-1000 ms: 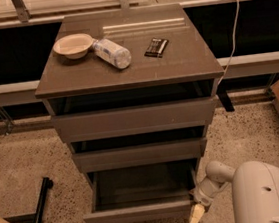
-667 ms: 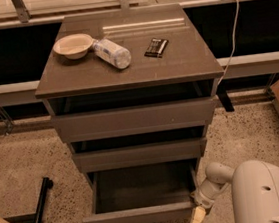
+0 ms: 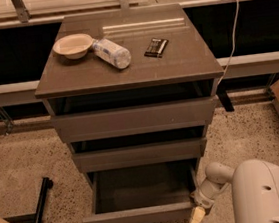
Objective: Open bottom drawer
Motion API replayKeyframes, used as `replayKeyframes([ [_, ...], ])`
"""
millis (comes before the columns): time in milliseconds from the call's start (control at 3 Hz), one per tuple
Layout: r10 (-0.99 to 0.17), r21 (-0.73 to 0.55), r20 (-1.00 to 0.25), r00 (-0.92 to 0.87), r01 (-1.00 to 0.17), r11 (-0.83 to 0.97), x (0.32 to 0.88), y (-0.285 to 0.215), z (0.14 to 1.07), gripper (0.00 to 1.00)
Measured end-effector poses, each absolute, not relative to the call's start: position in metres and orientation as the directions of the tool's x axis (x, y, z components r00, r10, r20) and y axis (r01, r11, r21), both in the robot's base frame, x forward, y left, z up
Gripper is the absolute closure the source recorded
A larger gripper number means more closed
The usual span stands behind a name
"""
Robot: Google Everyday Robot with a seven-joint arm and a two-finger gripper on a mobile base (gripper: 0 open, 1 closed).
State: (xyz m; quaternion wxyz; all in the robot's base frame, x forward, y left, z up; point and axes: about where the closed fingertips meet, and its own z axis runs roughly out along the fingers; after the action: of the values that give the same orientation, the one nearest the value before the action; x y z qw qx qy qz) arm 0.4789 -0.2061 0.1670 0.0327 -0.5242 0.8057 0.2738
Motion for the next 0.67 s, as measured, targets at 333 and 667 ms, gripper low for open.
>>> replayKeyframes([
  [333, -0.827, 0.407, -0.34, -0.448, -0.863, 0.3, 0.4789, -0.2061, 0.1676, 0.36],
  [667, -0.827, 0.407, -0.34, -0.448, -0.863, 0.3, 0.4789, -0.2061, 0.1706, 0.59],
])
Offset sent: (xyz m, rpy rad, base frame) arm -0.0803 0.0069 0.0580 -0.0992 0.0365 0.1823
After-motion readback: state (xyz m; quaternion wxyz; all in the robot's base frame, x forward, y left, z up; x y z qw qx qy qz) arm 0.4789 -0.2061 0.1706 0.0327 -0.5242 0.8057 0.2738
